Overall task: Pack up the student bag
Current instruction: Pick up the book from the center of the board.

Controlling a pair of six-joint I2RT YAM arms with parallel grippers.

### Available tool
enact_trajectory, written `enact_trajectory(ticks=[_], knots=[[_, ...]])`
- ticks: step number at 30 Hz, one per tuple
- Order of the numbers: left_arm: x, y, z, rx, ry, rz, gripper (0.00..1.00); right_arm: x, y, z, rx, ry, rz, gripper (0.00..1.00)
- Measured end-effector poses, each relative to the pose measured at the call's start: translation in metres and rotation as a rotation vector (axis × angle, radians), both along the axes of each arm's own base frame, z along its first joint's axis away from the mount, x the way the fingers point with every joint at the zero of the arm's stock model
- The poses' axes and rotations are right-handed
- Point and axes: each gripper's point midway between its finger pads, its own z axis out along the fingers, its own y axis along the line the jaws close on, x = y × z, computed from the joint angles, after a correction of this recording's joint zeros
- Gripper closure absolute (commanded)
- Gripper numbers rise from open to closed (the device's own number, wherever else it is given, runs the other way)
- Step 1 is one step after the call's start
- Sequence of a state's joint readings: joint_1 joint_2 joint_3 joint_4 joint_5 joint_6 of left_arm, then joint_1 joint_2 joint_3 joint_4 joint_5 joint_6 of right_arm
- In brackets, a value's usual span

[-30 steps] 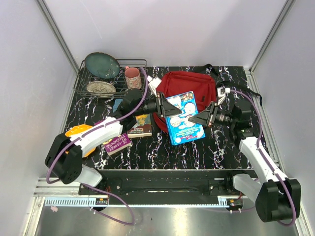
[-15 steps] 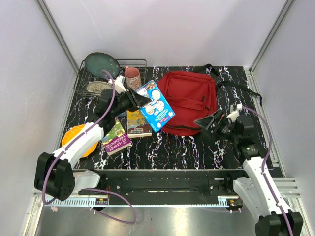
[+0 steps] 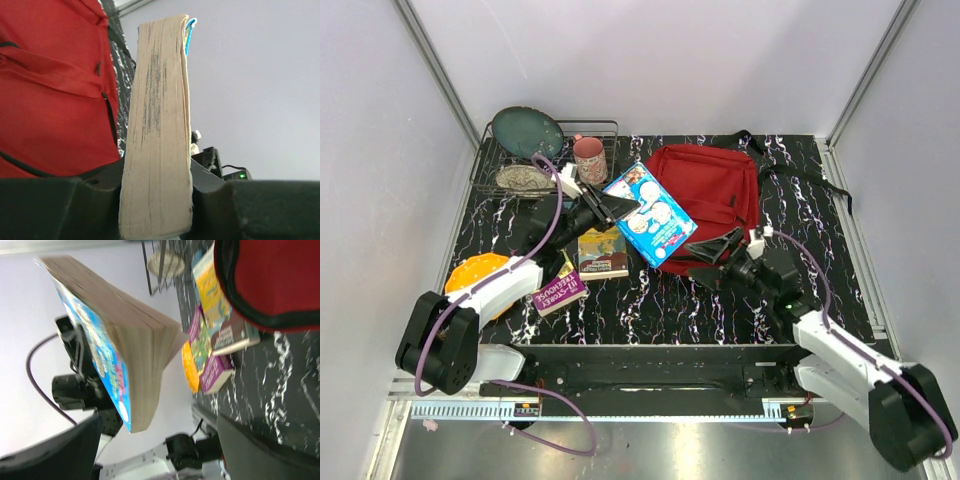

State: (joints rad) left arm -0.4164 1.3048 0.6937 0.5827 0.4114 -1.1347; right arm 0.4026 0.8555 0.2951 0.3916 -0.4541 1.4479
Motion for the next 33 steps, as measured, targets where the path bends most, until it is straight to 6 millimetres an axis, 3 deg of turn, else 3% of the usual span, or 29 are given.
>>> enact_trajectory(ticks=[5,11,16,20,22,25,30,33], knots=[[-0.011,-0.017,0.013,-0.043,-0.04,-0.043,1.0,0.004,0.032,-0.001,0.06,0.03,-0.001,0.0],[-0.014,-0.022,0.024,-0.07,-0.078,-0.054,1.0,0.025,0.041,0.012,0.131,-0.039,-0.078,0.03],[-0.015,-0.021,0.016,-0.076,-0.059,-0.052,1.0,0.036,0.046,0.016,0.16,-0.081,-0.116,0.24],[-0.014,-0.021,0.011,-0.076,-0.047,-0.045,1.0,0.042,0.049,0.021,0.19,-0.12,-0.126,0.48],[-0.014,-0.02,0.01,-0.078,-0.042,-0.041,1.0,0.043,0.05,0.028,0.215,-0.146,-0.131,0.49],[-0.015,-0.019,0.008,-0.087,-0.035,-0.037,1.0,0.043,0.049,0.034,0.229,-0.168,-0.133,0.43],[-0.016,-0.018,0.006,-0.077,-0.032,-0.034,1.0,0.041,0.044,0.037,0.229,-0.183,-0.15,0.08],[-0.017,-0.018,0.004,-0.071,-0.029,-0.034,1.0,0.036,0.039,0.046,0.226,-0.201,-0.158,0.04]])
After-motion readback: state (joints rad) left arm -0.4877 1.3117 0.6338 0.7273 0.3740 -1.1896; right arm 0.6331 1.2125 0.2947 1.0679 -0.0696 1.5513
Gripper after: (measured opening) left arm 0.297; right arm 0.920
